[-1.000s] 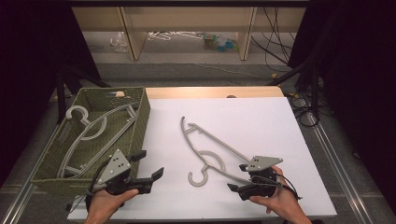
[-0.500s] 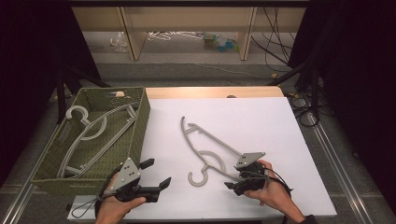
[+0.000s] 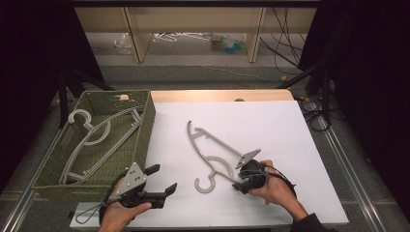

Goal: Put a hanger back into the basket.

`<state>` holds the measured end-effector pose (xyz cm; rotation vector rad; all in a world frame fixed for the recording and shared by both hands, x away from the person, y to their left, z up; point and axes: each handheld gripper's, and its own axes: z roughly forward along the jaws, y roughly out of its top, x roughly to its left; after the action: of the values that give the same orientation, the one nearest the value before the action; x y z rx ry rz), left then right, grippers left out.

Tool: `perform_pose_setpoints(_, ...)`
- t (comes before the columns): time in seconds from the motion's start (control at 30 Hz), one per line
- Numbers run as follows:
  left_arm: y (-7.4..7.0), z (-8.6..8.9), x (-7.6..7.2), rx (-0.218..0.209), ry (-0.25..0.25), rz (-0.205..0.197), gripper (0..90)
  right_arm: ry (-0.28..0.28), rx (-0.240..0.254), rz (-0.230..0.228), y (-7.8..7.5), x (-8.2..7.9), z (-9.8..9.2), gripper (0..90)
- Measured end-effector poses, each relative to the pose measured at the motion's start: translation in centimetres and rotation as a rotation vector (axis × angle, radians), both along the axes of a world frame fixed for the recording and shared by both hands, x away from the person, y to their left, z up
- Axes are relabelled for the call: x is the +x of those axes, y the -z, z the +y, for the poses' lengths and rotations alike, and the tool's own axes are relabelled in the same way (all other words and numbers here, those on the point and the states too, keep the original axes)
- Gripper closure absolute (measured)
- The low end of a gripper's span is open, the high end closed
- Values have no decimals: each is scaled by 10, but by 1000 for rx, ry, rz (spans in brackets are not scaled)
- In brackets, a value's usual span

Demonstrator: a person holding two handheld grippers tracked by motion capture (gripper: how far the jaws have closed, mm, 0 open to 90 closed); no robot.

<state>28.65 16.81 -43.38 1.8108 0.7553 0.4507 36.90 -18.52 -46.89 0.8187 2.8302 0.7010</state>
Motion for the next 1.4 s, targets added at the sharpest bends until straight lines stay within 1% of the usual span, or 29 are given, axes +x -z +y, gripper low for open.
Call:
perform_pose_setpoints(0.03, 1, -1, 0, 3, -7, 10, 170, -3, -22, -1, -1, 1, 2, 552)
perform_pose_setpoints(0.07, 2, -2, 0, 3, -2, 11, 170, -12, -37, 2, -2, 2, 4, 561)
perform_pose_setpoints(0.1, 2, -3, 0, 17, -1, 11, 171, -12, -50, 7, -3, 2, 6, 570)
perform_pose_setpoints(0.13, 2, -3, 0, 19, 1, 15, 171, 0, -72, 28, -4, 4, 9, 586)
perform_pose_setpoints(0.27, 3, -1, 1, 15, -6, 24, 173, -20, -118, 34, -6, 7, 15, 626)
perform_pose_setpoints(0.37, 4, -1, 1, 24, -14, 31, 173, -14, -126, 57, -7, 9, 16, 669)
perform_pose_setpoints(0.4, 4, -1, 1, 24, -14, 31, 173, -14, -126, 57, -7, 9, 16, 669)
perform_pose_setpoints(0.43, 4, 0, 1, 25, -13, 30, 174, -18, -138, 51, -7, 11, 17, 714)
perform_pose_setpoints(0.47, 4, 0, 1, 25, -13, 30, 174, -18, -138, 51, -7, 11, 17, 714)
perform_pose_setpoints(0.5, 4, 0, 1, 20, -14, 30, 174, -18, -146, 63, -8, 12, 18, 730)
perform_pose_setpoints(0.53, 4, 0, 1, 26, -15, 31, 174, -17, -151, 65, -8, 13, 19, 737)
perform_pose_setpoints(0.6, 5, 0, 2, 30, -18, 34, 174, -25, -166, 64, -8, 13, 20, 750)
perform_pose_setpoints(0.63, 5, 0, 2, 30, -19, 38, 175, -34, -173, 55, -9, 13, 21, 758)
perform_pose_setpoints(0.77, 6, -1, 3, 38, -14, 39, 176, -40, -183, 62, -9, 12, 24, 811)
perform_pose_setpoints(0.9, 7, -3, 5, 34, -6, 41, 177, -57, -191, 65, -9, 13, 24, 818)
perform_pose_setpoints(0.93, 6, -5, 7, 56, -5, 25, 179, -63, -199, 53, -10, 12, 25, 820)
perform_pose_setpoints(0.97, 6, -5, 7, 56, -5, 25, 181, -63, -199, 53, -10, 12, 25, 820)
perform_pose_setpoints(1.0, 6, -6, 8, 66, -5, 15, 181, -72, -202, 57, -10, 12, 25, 820)
perform_pose_setpoints(1.03, 5, -8, 10, 77, 13, 2, 189, -84, -201, 49, -11, 11, 25, 822)
perform_pose_setpoints(1.07, 4, -9, 11, 96, 11, -9, 196, -82, -208, 43, -11, 10, 26, 822)
perform_pose_setpoints(1.1, 4, -9, 11, 96, 11, -9, 203, -82, -208, 43, -11, 10, 26, 822)
perform_pose_setpoints(1.13, 4, -10, 13, 97, 16, -14, 203, -95, -211, 49, -12, 10, 25, 822)
perform_pose_setpoints(1.17, 3, -11, 14, 119, 21, -24, 207, -109, -223, 65, -14, 9, 25, 822)
perform_pose_setpoints(1.2, 3, -13, 15, 127, 27, -27, 212, -123, -223, 60, -15, 8, 24, 822)
perform_pose_setpoints(1.23, 4, -16, 18, 158, 32, -37, 219, -141, -208, 54, -19, 6, 22, 822)
perform_pose_setpoints(1.27, 4, -16, 18, 158, 32, -37, 220, -141, -208, 54, -19, 6, 22, 822)
perform_pose_setpoints(1.3, 4, -17, 19, 164, 37, -41, 225, -166, -189, 53, -24, 2, 20, 822)
perform_pose_setpoints(1.37, 5, -23, 22, 189, 44, -45, 231, -188, -173, 57, -28, -2, 19, 822)
perform_pose_setpoints(1.4, 5, -23, 22, 189, 44, -45, 240, -199, -158, 61, -30, -6, 18, 822)
